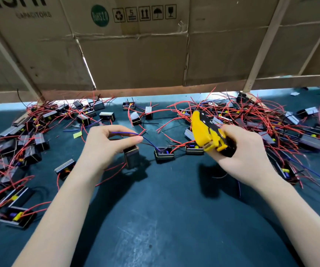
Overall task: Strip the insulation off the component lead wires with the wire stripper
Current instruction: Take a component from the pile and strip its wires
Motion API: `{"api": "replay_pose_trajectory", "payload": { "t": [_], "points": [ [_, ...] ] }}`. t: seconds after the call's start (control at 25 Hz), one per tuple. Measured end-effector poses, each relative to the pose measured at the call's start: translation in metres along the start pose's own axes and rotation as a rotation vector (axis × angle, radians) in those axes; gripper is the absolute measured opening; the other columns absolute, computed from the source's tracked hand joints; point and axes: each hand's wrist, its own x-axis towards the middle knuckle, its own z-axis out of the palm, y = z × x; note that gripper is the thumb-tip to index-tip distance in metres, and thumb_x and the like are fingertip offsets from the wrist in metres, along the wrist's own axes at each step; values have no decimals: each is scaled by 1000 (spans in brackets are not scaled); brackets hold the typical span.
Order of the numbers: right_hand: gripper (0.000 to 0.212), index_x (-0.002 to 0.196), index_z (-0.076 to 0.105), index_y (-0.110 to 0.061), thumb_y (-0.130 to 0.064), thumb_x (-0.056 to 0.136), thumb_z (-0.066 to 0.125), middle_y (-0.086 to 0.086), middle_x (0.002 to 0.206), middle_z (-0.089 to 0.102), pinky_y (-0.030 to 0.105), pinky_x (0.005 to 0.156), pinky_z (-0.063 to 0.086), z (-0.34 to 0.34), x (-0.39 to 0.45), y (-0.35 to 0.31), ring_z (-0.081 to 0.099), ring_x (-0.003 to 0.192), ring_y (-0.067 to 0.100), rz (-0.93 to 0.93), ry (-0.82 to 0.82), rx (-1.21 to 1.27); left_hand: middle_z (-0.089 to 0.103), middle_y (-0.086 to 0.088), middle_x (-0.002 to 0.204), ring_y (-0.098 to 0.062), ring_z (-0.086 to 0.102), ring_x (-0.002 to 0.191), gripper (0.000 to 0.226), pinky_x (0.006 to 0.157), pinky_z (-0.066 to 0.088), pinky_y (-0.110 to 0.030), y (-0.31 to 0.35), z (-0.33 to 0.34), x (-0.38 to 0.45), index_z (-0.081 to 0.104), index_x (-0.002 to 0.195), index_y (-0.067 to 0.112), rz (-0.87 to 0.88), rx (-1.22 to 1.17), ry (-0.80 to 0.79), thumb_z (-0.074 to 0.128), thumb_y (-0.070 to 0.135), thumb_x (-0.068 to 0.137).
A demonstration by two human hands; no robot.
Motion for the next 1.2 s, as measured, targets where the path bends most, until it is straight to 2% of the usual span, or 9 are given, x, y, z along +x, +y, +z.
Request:
{"api": "replay_pose_trajectory", "payload": {
  "t": [0.16, 0.24, 0.36, 0.52, 0.72, 0.8, 0.88, 1.0, 1.2],
  "points": [
    [26, 79, 65, -12, -37, 84, 71, 13, 77, 63, 44, 71, 49, 1, -6, -23, 57, 75, 31, 35, -452, 441, 74, -6, 73, -16, 69, 65, 21, 53, 48, -18, -4, 22, -7, 78, 78, 13, -159, -136, -80, 87, 24, 62],
    [18, 82, 66, -17, -33, 87, 72, 8, 79, 64, 39, 73, 49, 6, -8, -30, 57, 77, 27, 23, -559, 492, 76, 0, 77, -10, 68, 68, 32, 60, 51, -23, -4, 30, -10, 79, 77, 20, -148, -125, -225, 86, 36, 51],
    [20, 77, 59, -23, -32, 88, 71, 0, 72, 55, 29, 67, 39, 12, -7, -32, 48, 69, 11, 34, -577, 495, 77, 3, 93, -11, 68, 80, 34, 77, 52, -35, 2, 26, -9, 79, 77, 20, -38, -85, -336, 94, 29, 49],
    [21, 95, 67, -16, -37, 89, 68, 1, 91, 69, 42, 89, 48, 21, 0, -27, 62, 89, 19, 126, -534, 491, 71, -3, 120, -6, 66, 66, 21, 73, 45, -32, 6, -8, -3, 76, 69, 20, 25, -194, -443, 87, 29, 54],
    [30, 78, 51, -21, -46, 82, 68, -7, 71, 55, 34, 72, 42, 38, 7, -26, 47, 69, 10, 152, -415, 374, 66, -10, 126, -34, 68, 81, 8, 76, 55, -30, 8, -25, -7, 74, 67, 19, 159, -247, -613, 78, 14, 62],
    [34, 78, 51, -21, -51, 80, 66, -6, 73, 57, 34, 74, 44, 43, 8, -24, 51, 72, 12, 155, -360, 310, 71, -9, 113, -43, 61, 83, 8, 69, 56, -31, 8, -26, -8, 74, 67, 18, 193, -202, -633, 79, 15, 62],
    [36, 77, 50, -21, -54, 80, 65, -5, 73, 56, 36, 73, 44, 47, 11, -23, 52, 74, 14, 165, -321, 264, 71, -1, 91, -33, 65, 70, 7, 63, 54, -28, 11, -28, -10, 75, 68, 19, 183, -181, -662, 79, 15, 63],
    [37, 75, 49, -20, -52, 81, 64, -4, 71, 55, 33, 69, 41, 49, 14, -21, 49, 70, 13, 167, -292, 253, 69, -8, 72, -20, 67, 60, 11, 63, 55, -25, 13, -20, -11, 75, 70, 15, 135, -109, -647, 85, 18, 65],
    [45, 72, 52, -5, -45, 87, 67, 7, 61, 46, 35, 62, 35, 34, 8, -14, 39, 61, 19, 186, -24, 356, 70, -13, 67, -15, 63, 61, 10, 62, 53, -20, 5, 15, -11, 76, 72, 7, -10, -37, -460, 80, 15, 67]
  ]
}}
